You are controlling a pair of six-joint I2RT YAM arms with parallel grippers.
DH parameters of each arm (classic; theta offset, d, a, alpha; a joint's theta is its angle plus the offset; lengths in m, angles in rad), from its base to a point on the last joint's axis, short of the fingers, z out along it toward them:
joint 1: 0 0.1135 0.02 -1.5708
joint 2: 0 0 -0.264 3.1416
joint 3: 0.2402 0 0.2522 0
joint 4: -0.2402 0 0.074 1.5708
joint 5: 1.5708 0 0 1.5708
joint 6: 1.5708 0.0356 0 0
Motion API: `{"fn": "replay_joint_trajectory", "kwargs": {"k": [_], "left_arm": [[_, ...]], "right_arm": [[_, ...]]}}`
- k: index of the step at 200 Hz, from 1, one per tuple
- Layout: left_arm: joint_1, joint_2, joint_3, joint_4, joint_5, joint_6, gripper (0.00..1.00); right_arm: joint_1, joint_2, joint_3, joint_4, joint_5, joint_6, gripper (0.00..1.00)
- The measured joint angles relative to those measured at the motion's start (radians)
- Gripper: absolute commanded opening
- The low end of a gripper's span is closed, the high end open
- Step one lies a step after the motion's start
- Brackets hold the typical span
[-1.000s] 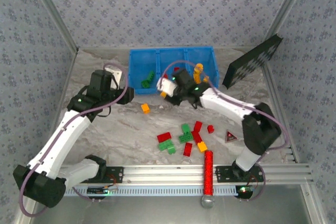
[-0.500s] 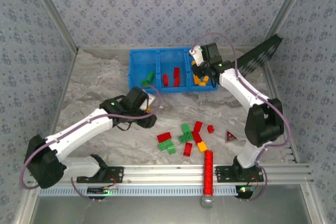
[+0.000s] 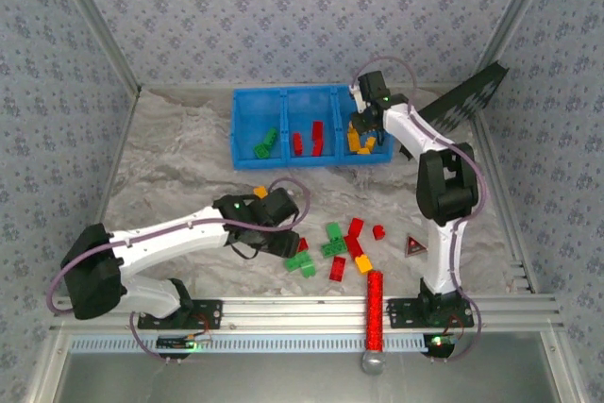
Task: Sort the legos into containers by color
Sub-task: Place the lego in the container.
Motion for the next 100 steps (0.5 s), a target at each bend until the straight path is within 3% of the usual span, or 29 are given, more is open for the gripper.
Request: {"fn": "replay_joint_trajectory", "kwargs": {"k": [60,100], "left_arm": [[-0.121,0.079,0.114,-0.073,-0.071,-0.32,0.65],[-0.183,0.182,0.193,-0.114,-0.112,-0.438,0.65]], "right_arm": [[-0.008,0.101,0.076,-0.026,0.094,0.056,0.19],[-0.016,0.129,0.112,-0.034,0.092,0.073,0.32]]}}
